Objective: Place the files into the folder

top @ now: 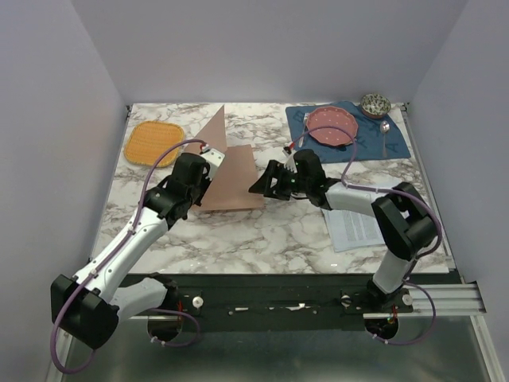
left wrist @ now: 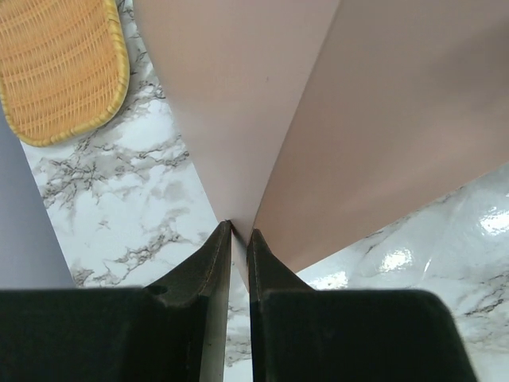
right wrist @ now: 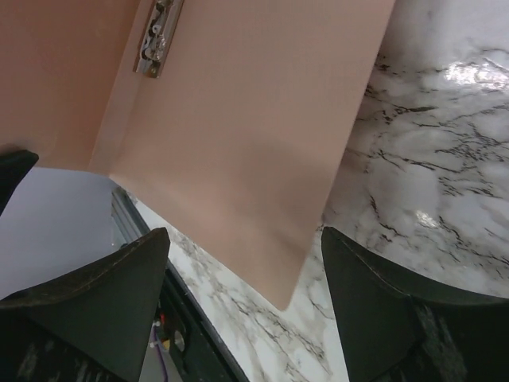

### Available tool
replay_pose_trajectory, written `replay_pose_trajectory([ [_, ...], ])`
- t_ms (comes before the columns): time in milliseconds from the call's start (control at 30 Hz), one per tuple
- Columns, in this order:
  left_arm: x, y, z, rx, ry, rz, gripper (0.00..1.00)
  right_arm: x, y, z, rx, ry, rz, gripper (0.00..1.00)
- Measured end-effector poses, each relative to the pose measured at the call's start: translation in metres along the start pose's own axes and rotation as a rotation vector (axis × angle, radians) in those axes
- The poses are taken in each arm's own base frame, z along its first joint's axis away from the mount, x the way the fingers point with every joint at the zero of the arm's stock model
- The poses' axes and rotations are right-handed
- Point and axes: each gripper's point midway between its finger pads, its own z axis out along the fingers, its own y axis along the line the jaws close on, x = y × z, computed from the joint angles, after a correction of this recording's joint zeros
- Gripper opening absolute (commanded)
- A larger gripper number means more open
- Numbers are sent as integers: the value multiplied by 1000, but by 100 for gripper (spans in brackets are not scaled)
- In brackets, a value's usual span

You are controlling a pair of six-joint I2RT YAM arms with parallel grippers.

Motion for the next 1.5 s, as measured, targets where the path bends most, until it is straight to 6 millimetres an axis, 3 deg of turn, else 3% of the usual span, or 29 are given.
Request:
replay_pose_trajectory([
  [233, -1, -3, -6, 22, -14, -20, 18, 2, -8, 23, 7, 33, 37, 84],
  [367, -3, -2, -10, 24, -29, -26, 18, 5, -13, 26, 19, 42, 44, 82],
  [567, -5, -1, -14, 22, -45, -30, 18, 4, -10, 26, 11, 42, 50, 58],
  [667, -4, -3, -14, 31, -44, -30, 18, 2, -5, 27, -7, 39, 72, 42],
  [700, -4, -3, -14, 33, -42, -29, 18, 2, -4, 28, -16, 38, 80, 30],
  [767, -3, -3, -14, 33, -39, -28, 17, 2, 0, 29, -32, 38, 95, 21],
  [800, -3, -3, -14, 33, -36, -28, 18, 2, 2, 30, -41, 41, 103, 12],
  [867, -1, -4, -15, 35, -32, -28, 18, 2, 6, 30, -53, 41, 121, 4],
  [1067, 0, -4, -20, 37, -33, -43, 19, 3, 7, 19, -35, 28, 115, 1],
  [1167, -2, -2, -26, 33, -57, -59, 25, -3, 16, -2, -9, -10, 68, 1],
  [1233, -2, 0, -31, 31, -70, -64, 35, -10, 28, -21, -8, -48, 20, 1],
  [1267, -1, 1, -32, 30, -72, -67, 42, -14, 34, -30, -6, -68, -3, 1],
  [1300, 1, 2, -33, 31, -73, -67, 61, -17, 39, -39, -4, -88, -27, 1],
  [1367, 4, 4, -35, 24, -67, -51, 73, -22, 44, -54, 7, -120, -74, 1],
  [1400, 6, 6, -34, 17, -64, -48, 87, -22, 44, -58, 14, -126, -90, 1],
  [1467, 12, 8, -33, 3, -51, -39, 99, -17, 38, -65, 41, -119, -109, 1],
  [1500, 17, 9, -33, -6, -40, -26, 99, -11, 31, -67, 66, -108, -114, 1],
])
